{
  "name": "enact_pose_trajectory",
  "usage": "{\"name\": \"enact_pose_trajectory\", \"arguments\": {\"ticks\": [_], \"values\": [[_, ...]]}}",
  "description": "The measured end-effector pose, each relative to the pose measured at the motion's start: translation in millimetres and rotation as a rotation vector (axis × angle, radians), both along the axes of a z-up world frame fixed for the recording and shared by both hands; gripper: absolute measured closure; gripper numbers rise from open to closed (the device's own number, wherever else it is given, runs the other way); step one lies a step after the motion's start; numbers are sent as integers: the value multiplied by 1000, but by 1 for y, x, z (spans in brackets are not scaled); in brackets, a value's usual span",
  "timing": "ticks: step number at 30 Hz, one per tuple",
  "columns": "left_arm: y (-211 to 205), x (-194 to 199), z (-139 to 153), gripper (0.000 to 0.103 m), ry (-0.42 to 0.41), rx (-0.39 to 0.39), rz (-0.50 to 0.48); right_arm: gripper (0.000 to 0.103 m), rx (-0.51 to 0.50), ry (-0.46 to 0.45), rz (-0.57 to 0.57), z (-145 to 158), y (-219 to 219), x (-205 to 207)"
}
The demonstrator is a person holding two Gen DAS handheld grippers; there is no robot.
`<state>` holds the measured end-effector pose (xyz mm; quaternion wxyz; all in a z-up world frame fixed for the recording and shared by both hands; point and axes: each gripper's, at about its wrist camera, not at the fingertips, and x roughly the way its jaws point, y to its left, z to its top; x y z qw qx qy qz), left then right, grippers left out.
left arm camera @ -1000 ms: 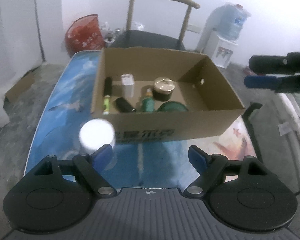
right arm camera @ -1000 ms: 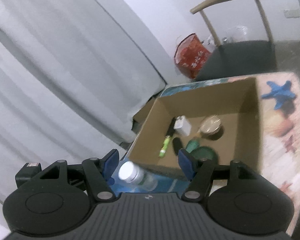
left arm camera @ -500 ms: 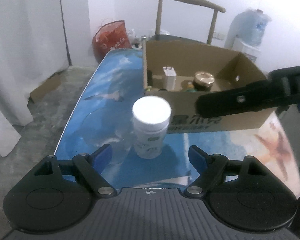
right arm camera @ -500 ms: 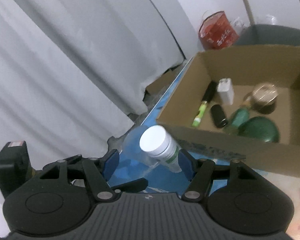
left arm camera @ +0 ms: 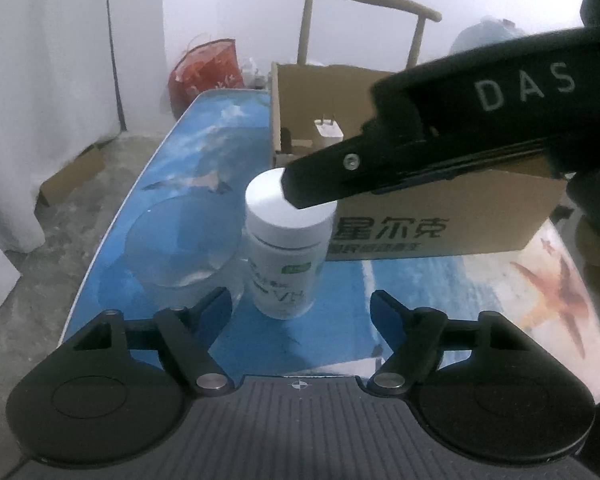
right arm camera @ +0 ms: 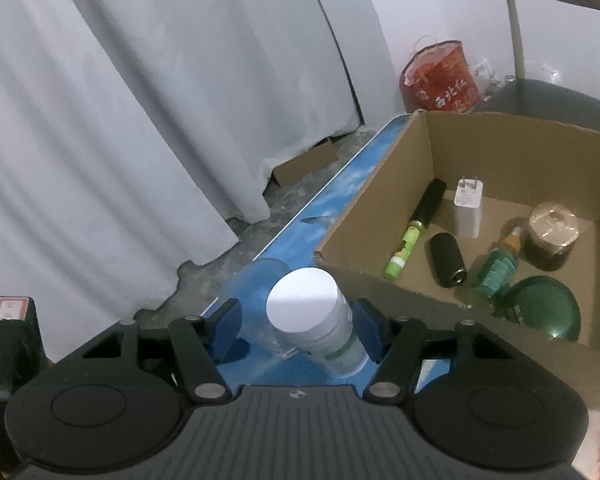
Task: Organize rigid objects
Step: 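Close the right gripper around the white pill bottle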
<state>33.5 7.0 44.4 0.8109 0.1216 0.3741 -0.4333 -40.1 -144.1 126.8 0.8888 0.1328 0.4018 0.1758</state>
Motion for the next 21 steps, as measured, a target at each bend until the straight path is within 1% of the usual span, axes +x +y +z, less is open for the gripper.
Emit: {"name": "enact_pose_trajectory", "arguments": {"ticks": [3, 8, 14, 17, 21], "values": [[-3, 1, -2, 28, 1, -9, 12, 40, -17, 8, 7, -3, 3, 5], [-8, 0, -4, 29, -16, -15, 23, 40, -10, 31, 22, -8, 4, 14], [-14, -1, -3, 29, -27, -28, 36, 40, 20, 52, 30, -17, 4, 22], [-17, 0, -2, 29, -36, -33, 38, 42, 41, 65, 38, -21, 3, 24], [-19, 0, -1, 29, -37, -40, 36, 43, 56, 75, 44, -21, 1, 25]]}}
